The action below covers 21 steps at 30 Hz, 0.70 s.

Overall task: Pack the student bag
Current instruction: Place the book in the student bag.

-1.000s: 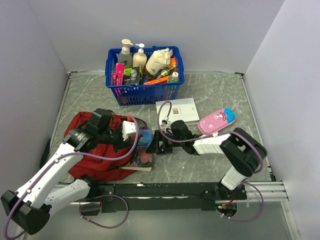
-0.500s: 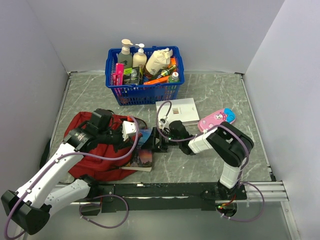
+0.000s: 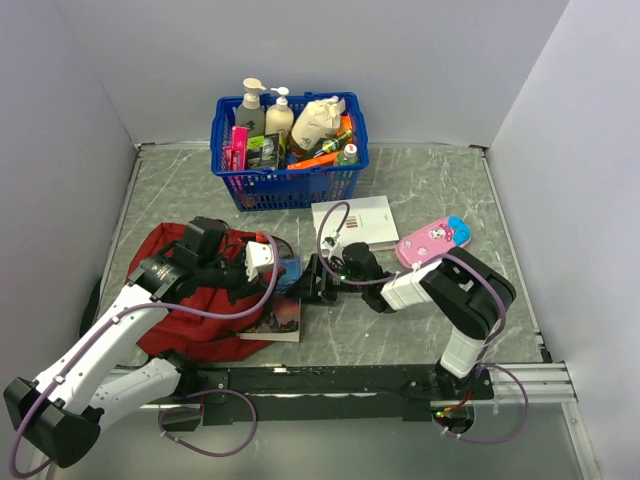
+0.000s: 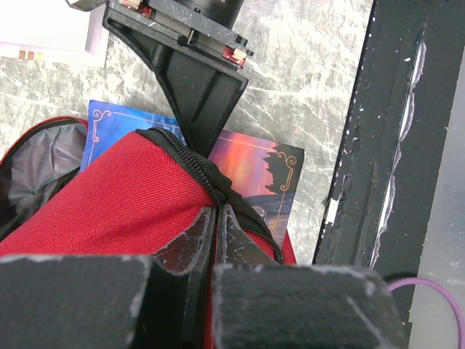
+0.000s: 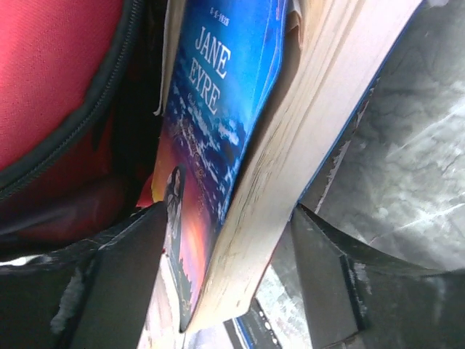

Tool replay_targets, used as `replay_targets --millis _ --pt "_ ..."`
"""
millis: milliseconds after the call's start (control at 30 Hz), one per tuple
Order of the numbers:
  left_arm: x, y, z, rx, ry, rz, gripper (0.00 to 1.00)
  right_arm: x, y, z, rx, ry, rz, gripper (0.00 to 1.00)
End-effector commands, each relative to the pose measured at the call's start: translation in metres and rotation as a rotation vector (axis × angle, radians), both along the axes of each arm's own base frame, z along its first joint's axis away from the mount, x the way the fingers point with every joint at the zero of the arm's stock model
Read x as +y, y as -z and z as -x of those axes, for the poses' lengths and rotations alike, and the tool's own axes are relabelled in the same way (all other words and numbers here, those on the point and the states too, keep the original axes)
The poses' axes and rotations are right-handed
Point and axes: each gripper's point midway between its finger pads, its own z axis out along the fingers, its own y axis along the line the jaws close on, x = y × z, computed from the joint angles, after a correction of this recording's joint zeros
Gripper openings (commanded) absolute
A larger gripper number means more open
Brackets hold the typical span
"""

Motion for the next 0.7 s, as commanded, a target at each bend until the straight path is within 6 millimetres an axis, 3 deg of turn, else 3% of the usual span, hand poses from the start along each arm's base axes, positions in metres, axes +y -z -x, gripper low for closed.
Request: replay_targets --millis 0,133,233,300,400,500,667 --pt "-0.017 -0.026 -0.003 -0.051 0.051 0.101 0.01 0.013 -0.047 0.005 -0.067 -0.043 -0.160 0.72" --pt "-0.017 -0.029 -0.003 -0.061 0.053 0.104 0.01 0.017 -0.043 0.005 -0.031 -0.053 -0.193 0.59" --pt "-0.017 -0.030 -0.003 -0.064 0.054 0.106 0.01 0.022 -0.043 0.004 -0.009 -0.057 -0.225 0.57" --pt "-0.017 -0.030 -0.003 -0.061 0.057 0.106 0.01 0.025 -0.043 0.002 -0.005 -0.064 -0.226 0.57" --pt "-0.018 -0.032 -0.003 -0.067 0.058 0.112 0.01 0.029 -0.042 0.000 -0.014 -0.074 -0.207 0.69" --pt "-0.019 -0.034 -0.003 -0.066 0.062 0.118 0.01 0.033 -0.041 -0.002 -0.014 -0.081 -0.194 0.70" --pt "-0.019 -0.038 -0.003 -0.069 0.062 0.122 0.01 0.034 -0.044 -0.002 -0.010 -0.081 -0.207 0.50"
